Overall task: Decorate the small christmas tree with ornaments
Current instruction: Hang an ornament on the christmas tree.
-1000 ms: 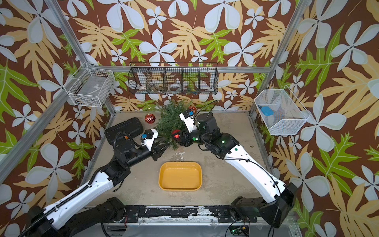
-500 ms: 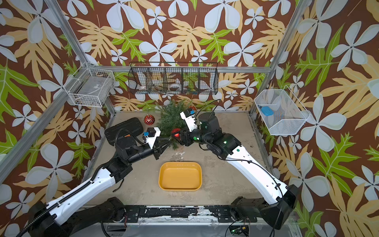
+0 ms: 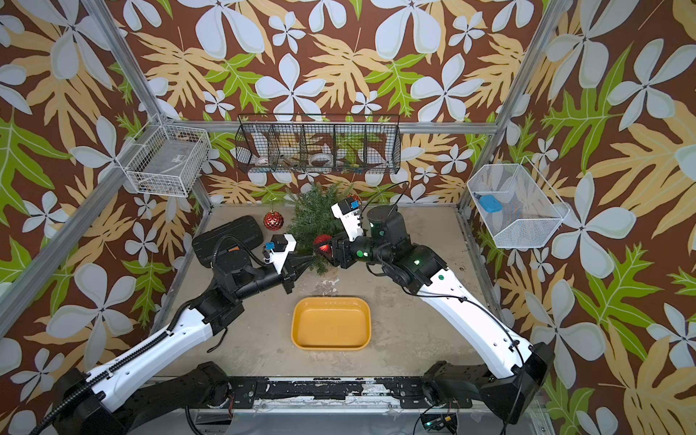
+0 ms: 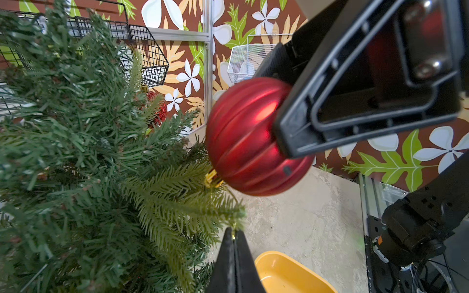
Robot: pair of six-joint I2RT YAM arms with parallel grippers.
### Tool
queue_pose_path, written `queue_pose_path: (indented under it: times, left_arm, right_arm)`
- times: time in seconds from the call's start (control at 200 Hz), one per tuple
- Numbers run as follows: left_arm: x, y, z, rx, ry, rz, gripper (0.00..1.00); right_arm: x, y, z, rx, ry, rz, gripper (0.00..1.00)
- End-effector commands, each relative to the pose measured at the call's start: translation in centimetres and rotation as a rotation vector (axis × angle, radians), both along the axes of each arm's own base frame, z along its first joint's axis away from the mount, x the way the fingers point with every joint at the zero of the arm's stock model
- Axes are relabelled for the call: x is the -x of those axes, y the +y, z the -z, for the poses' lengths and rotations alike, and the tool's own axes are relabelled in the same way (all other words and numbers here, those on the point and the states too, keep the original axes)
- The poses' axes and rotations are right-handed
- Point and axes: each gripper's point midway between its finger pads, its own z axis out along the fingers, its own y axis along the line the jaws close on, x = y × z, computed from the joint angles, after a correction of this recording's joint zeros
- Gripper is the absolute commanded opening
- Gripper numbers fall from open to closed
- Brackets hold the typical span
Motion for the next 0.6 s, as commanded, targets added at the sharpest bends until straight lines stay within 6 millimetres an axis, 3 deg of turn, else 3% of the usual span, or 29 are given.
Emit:
queue_pose_path:
  times: [0.0,0.195,0.596]
  left_arm:
    - [0.7,-0.1,-0.4,0.0,-0.031,0.034,0.0]
    - [0.7,0.1,-0.1,-0.007,-0.03,0.023,0.0]
    - [-1.5,0.7,1.4,-0.056,0.012,-0.082,0.0]
  right_arm:
    - [0.5,0.2,-0.8,-0.028,-0.008,-0.028,0.4]
    - [0.6,0.1,-0.2,-0.018,-0.001,-0.02,0.4]
    - [0.1,0.3,0.2,-0.005,-0.002,-0.012,0.4]
